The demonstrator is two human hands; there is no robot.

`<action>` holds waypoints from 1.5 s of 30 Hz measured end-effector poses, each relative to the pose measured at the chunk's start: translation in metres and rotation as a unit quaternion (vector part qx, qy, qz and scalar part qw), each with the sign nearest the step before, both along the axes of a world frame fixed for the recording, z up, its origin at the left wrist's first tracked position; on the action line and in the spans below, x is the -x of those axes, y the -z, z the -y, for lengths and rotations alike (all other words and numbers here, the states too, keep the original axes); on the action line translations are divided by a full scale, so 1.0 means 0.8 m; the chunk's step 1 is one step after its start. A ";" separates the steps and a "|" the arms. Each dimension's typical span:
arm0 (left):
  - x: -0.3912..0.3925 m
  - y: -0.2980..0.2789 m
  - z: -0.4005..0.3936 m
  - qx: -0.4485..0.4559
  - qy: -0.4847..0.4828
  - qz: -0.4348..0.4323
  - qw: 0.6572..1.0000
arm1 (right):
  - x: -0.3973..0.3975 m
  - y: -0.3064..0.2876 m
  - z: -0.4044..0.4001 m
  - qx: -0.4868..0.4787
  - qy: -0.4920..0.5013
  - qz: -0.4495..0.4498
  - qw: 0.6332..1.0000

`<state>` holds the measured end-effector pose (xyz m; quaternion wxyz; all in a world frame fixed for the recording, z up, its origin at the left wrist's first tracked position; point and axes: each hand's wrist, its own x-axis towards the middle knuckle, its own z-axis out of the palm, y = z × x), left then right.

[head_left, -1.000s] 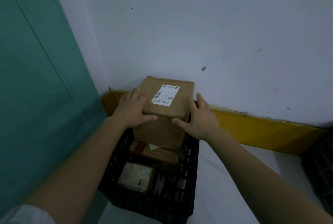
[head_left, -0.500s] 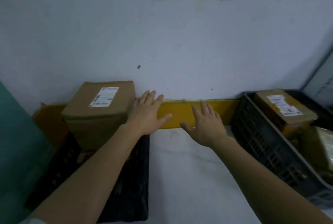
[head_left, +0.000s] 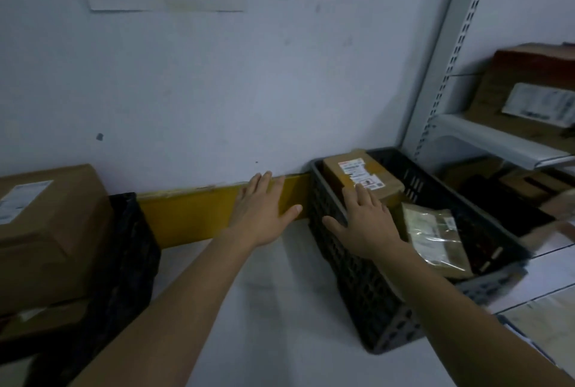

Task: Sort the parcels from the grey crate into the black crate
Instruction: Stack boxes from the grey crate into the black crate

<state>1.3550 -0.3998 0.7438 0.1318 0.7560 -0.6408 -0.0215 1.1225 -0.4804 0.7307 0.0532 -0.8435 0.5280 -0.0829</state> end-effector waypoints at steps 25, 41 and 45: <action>0.138 0.079 0.204 -0.097 0.000 -0.146 0.985 | 0.119 0.055 0.217 -0.083 0.078 0.049 0.992; 0.174 0.112 0.256 -0.076 -0.082 -0.315 0.943 | 0.128 0.072 0.289 -0.175 -0.048 0.172 0.968; 0.191 0.056 0.248 -0.028 -0.093 -0.371 0.923 | 0.127 0.042 0.284 -0.137 -0.073 0.252 0.955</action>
